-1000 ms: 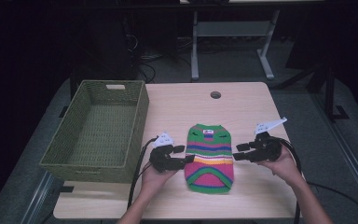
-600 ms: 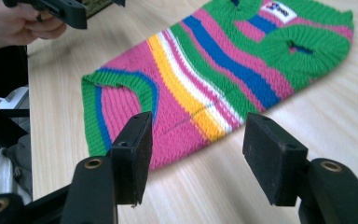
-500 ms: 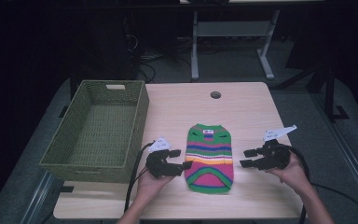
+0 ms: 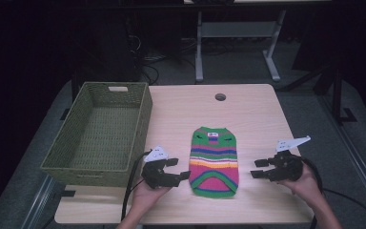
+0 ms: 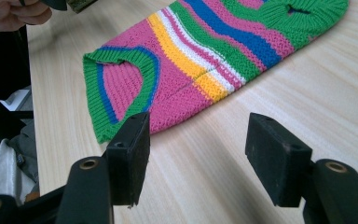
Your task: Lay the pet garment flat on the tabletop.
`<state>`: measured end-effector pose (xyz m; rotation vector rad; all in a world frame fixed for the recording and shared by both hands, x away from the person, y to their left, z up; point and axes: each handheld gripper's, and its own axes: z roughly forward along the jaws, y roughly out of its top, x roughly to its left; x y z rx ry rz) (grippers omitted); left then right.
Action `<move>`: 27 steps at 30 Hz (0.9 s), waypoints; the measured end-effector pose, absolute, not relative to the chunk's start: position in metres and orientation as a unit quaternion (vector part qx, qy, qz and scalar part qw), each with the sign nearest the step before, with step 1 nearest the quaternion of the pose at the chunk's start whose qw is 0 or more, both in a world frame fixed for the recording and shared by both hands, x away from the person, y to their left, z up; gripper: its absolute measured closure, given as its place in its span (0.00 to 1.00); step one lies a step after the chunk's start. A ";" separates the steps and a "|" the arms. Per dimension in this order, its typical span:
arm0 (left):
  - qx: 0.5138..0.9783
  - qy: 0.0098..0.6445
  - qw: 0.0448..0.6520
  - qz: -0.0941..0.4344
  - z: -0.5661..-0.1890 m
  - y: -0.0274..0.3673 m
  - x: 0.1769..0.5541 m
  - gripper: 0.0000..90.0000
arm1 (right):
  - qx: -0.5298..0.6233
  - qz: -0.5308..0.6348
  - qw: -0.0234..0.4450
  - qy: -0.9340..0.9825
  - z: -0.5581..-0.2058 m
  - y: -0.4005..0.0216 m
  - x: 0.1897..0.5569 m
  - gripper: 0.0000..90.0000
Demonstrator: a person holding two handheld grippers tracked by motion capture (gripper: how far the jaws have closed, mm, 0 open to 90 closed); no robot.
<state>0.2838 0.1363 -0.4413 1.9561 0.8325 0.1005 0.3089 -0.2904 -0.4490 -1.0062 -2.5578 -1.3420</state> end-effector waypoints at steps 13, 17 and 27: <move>0.803 0.354 0.478 0.041 -0.450 0.147 0.270 0.30 | -0.336 -0.445 0.030 -0.830 -0.452 -0.304 0.289 0.43; 0.805 0.353 0.475 0.044 -0.451 0.151 0.267 0.30 | -0.341 -0.447 0.028 -0.827 -0.457 -0.309 0.283 0.42; 0.807 0.354 0.472 0.041 -0.454 0.156 0.257 0.30 | -0.352 -0.455 0.023 -0.817 -0.461 -0.320 0.271 0.40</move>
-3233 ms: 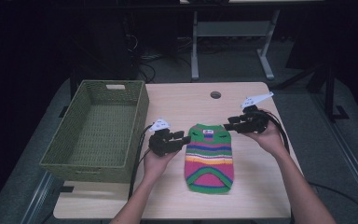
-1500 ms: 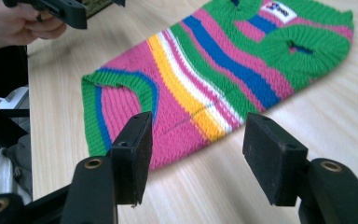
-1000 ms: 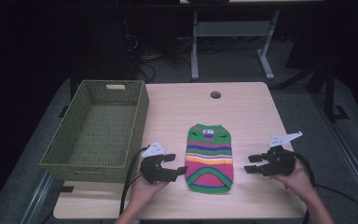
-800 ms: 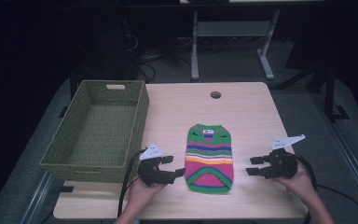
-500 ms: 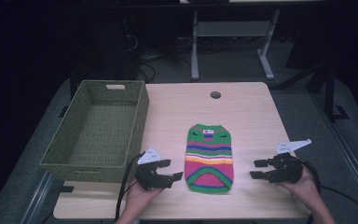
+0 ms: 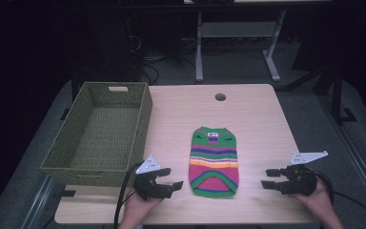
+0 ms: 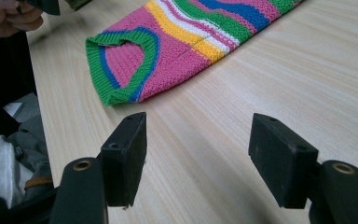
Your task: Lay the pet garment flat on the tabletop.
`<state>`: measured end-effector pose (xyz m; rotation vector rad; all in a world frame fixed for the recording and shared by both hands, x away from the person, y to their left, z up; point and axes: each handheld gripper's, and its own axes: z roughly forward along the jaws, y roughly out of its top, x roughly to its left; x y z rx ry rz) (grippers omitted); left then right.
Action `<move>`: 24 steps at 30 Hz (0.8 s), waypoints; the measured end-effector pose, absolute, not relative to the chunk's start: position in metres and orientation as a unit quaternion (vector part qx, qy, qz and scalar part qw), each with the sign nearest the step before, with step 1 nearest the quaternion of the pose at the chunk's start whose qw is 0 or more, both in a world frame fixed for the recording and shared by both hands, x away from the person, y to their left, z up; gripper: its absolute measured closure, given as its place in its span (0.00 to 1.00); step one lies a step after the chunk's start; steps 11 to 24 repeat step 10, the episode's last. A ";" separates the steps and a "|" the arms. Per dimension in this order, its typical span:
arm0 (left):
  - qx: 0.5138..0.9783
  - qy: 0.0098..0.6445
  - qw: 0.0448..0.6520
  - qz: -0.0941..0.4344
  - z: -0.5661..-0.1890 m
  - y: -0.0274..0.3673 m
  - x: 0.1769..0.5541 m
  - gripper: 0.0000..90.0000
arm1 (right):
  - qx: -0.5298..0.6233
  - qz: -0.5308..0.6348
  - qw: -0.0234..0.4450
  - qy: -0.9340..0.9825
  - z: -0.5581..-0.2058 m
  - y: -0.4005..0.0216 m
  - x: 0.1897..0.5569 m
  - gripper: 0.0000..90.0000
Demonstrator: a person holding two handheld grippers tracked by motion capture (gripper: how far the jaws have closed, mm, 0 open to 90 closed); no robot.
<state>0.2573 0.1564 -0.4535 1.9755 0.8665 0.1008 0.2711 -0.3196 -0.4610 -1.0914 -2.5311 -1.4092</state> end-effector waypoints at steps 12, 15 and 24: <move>0.808 0.344 0.476 0.046 -0.455 0.162 0.247 0.28 | -0.364 -0.474 0.009 -0.802 -0.465 -0.329 0.249 0.37; 0.808 0.344 0.476 0.046 -0.455 0.162 0.247 0.28 | -0.364 -0.474 0.009 -0.802 -0.465 -0.329 0.249 0.37; 0.808 0.344 0.476 0.046 -0.455 0.162 0.247 0.28 | -0.364 -0.474 0.009 -0.802 -0.465 -0.329 0.249 0.37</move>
